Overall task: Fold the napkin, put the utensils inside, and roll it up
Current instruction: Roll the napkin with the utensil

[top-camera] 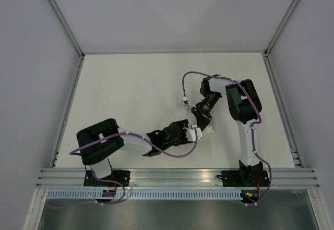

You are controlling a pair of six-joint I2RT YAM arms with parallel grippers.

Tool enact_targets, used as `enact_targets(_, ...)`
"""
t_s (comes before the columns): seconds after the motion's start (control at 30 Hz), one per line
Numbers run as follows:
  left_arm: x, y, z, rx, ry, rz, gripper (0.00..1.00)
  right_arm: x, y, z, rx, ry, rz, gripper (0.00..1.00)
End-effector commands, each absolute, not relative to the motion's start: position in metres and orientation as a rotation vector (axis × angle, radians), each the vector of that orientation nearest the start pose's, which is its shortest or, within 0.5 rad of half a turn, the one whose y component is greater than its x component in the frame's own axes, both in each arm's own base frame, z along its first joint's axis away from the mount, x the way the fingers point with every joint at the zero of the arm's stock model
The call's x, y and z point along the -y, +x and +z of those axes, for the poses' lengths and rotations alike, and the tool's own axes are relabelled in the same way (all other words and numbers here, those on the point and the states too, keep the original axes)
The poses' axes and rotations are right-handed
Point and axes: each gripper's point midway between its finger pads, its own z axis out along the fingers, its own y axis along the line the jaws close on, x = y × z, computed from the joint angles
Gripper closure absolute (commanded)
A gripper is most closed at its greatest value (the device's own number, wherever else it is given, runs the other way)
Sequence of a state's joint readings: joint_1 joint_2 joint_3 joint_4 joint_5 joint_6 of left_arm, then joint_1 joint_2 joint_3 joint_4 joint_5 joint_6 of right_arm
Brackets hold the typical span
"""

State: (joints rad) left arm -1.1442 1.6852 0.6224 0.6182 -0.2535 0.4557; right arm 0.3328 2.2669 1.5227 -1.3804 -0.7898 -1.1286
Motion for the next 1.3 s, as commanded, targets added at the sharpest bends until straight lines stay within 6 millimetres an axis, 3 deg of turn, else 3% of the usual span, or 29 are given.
enact_targets(0.0,0.381,0.241,0.079,-1.354,1.351,-0.115,0.34,-0.164,0.248,-0.036,-2.393,-1.911,1.252,0.89)
enact_targets(0.27,0.394,0.217,0.035,-1.458,1.541,-0.244,0.36,-0.165,0.251,-0.038,-2.398,-1.9,1.25,0.89)
enact_targets(0.53,0.385,0.224,0.011,-1.614,1.539,-0.319,0.42,-0.164,0.252,-0.04,-2.413,-1.884,1.25,0.89)
enact_targets(0.6,0.379,0.232,0.008,-1.666,1.525,-0.34,0.49,-0.164,0.253,-0.039,-2.413,-1.88,1.249,0.89)
enact_targets(0.63,0.38,0.229,0.007,-1.687,1.526,-0.383,0.6,-0.164,0.252,-0.04,-2.416,-1.88,1.251,0.89)
enact_targets(0.73,0.377,0.228,0.001,-1.762,1.537,-0.48,0.79,-0.165,0.251,-0.04,-2.408,-1.871,1.252,0.87)
enact_targets(0.83,0.375,0.224,-0.007,-1.844,1.576,-0.582,0.92,-0.168,0.252,-0.038,-2.393,-1.843,1.256,0.78)
enact_targets(1.0,0.371,0.216,-0.013,-1.992,1.624,-0.78,0.98,-0.174,0.259,-0.014,-2.32,-1.756,1.275,0.54)
enact_targets(1.07,0.375,0.212,-0.014,-2.014,1.636,-0.852,0.98,-0.178,0.265,0.0,-2.283,-1.699,1.299,0.38)
enact_targets(1.27,0.375,0.206,-0.017,-2.104,1.632,-0.996,0.98,-0.177,0.299,0.058,-2.159,-1.464,1.29,0.31)
